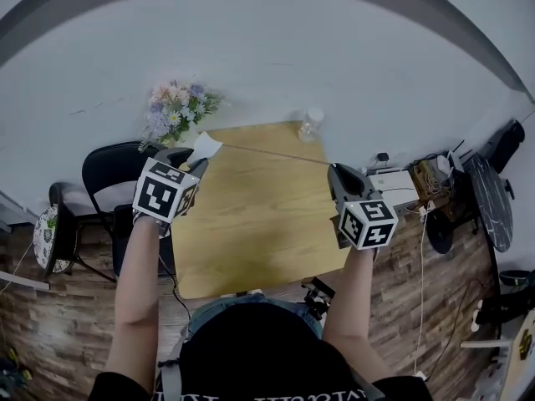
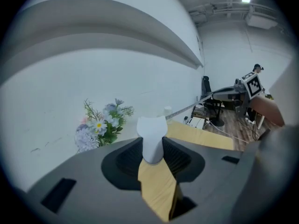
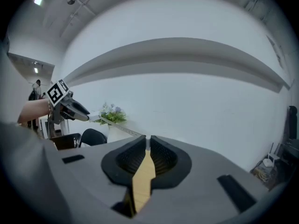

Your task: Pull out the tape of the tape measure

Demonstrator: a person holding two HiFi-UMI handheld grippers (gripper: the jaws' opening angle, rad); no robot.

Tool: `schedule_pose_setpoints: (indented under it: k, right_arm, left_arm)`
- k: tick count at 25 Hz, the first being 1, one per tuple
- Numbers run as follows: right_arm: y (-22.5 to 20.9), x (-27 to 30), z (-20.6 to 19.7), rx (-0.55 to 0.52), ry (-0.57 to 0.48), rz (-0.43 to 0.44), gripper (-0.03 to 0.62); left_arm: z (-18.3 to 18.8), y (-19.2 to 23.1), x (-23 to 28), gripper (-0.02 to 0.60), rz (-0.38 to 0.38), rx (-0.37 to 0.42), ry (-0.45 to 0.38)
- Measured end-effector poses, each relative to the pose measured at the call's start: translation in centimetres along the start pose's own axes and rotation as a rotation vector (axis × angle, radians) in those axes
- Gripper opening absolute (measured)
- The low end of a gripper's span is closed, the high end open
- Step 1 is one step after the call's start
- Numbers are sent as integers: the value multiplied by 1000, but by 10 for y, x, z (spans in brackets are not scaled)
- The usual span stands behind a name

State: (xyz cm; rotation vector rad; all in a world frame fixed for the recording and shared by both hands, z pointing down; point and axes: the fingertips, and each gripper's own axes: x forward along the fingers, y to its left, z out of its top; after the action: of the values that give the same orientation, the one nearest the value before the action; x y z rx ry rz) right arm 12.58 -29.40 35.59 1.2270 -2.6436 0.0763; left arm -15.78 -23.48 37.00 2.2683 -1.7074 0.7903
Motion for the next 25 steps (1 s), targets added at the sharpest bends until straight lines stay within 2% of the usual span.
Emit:
schedule_pose_setpoints:
  k: [3, 7, 11, 19, 25]
  right_arm:
    - [-3, 0, 2, 12, -4, -5, 43]
    - [7, 8, 3, 18, -4, 30, 43]
    - [15, 20, 1, 6, 14, 39, 43]
    - [11, 54, -11, -52, 103, 35, 43]
    - [-8, 86, -13, -52, 110, -21, 44]
  left_arm:
    - [-1, -5, 5, 140, -5, 5, 8]
    - [1, -11, 14, 140, -28, -12, 1]
    - [0, -10, 23, 140, -7, -10, 20]
    - [-14, 9, 56, 140, 15, -113, 43]
    - [-23, 13, 97, 140, 39, -181, 57]
